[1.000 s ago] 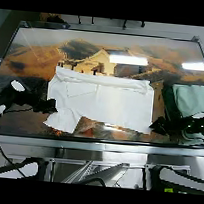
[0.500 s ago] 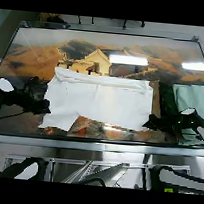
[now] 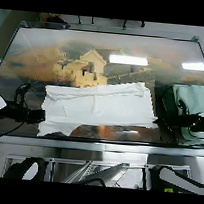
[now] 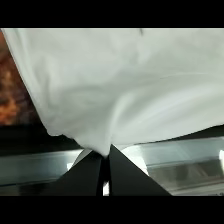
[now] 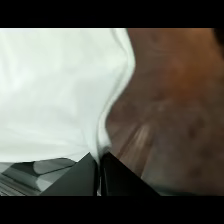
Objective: Fold the shirts.
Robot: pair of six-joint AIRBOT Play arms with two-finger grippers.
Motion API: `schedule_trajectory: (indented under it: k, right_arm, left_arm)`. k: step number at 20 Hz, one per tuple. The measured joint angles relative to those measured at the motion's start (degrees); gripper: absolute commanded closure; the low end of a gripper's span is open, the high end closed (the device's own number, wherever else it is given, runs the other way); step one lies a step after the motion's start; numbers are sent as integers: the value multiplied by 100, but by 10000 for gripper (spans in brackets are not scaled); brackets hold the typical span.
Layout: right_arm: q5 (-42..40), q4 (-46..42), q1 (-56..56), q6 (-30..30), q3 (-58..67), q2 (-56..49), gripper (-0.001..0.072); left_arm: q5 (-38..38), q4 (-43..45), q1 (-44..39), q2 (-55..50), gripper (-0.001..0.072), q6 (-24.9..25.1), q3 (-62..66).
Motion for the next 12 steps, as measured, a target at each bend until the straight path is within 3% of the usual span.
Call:
schedule_trajectory:
  k: [5, 12]
  right_arm:
    - [-719, 1176, 627, -605, 811, -258, 683]
    - [-1893, 1670, 1541, -933, 2282, -1718, 683]
  left_arm:
    - [525, 4, 0, -964, 693, 44, 1222]
    - [903, 7, -57, -3110, 692, 304, 3270]
